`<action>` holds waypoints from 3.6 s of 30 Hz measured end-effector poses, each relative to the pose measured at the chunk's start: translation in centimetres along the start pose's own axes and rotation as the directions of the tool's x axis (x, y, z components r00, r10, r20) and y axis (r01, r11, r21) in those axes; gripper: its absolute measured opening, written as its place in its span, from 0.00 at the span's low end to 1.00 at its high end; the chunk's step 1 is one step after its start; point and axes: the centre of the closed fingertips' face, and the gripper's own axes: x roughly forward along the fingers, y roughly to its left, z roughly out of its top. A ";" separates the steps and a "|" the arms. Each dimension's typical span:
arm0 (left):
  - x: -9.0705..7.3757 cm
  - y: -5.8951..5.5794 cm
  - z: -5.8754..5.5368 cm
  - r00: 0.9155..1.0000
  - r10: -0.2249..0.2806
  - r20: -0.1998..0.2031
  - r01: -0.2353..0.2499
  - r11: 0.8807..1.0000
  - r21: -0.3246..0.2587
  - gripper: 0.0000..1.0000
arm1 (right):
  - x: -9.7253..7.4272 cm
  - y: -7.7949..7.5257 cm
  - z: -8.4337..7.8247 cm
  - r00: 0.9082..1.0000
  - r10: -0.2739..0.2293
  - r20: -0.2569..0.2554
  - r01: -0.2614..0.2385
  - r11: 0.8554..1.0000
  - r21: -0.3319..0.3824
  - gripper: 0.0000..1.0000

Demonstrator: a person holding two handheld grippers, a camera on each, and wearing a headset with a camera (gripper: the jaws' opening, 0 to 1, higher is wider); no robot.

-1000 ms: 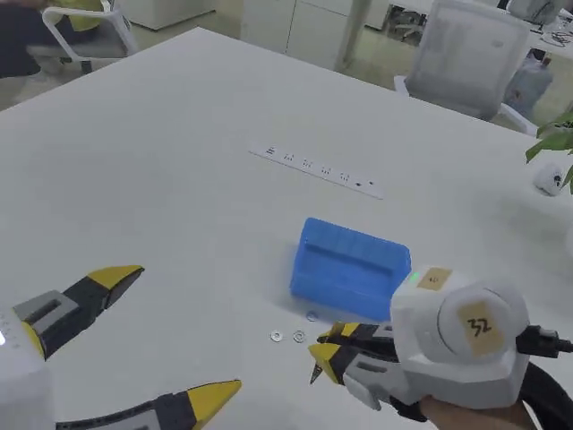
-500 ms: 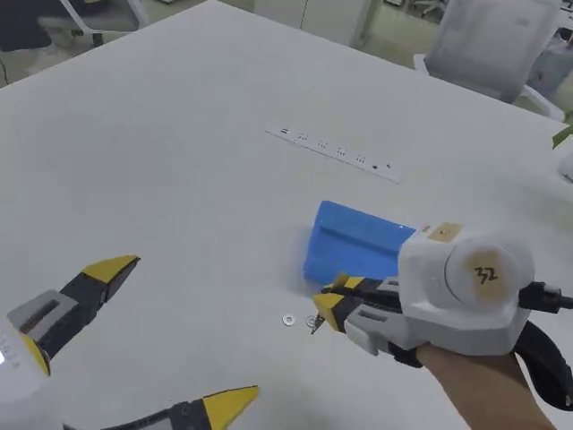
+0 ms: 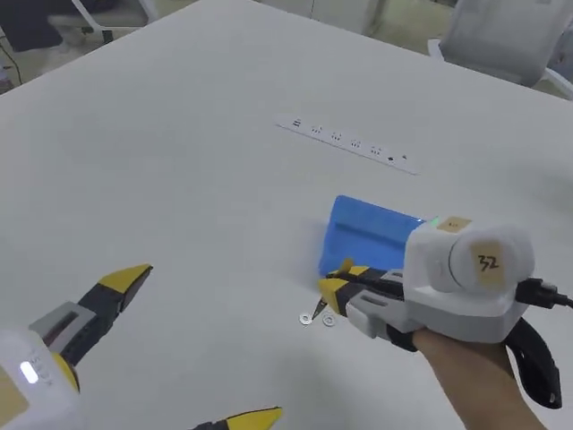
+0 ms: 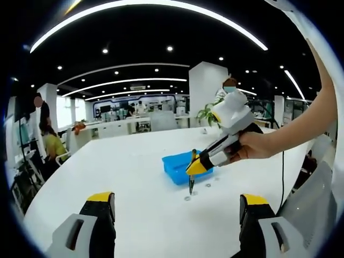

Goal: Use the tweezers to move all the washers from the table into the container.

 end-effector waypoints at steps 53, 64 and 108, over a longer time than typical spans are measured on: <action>1.0 -0.4 -2.1 0.993 0.022 -0.116 -0.012 0.996 0.089 0.95 | 1.9 -0.1 -0.8 1.000 -0.023 0.016 0.024 0.999 -0.044 0.03; 0.9 -0.1 -2.5 0.993 0.025 -0.118 -0.014 0.995 0.096 0.93 | 1.4 -0.1 -1.6 0.999 -0.039 0.011 0.040 0.998 -0.056 0.01; 1.0 -0.4 -3.0 0.992 -0.001 -0.126 0.012 0.996 0.087 0.97 | -3.3 -4.4 4.7 0.985 -0.158 0.075 0.161 0.986 -0.031 0.00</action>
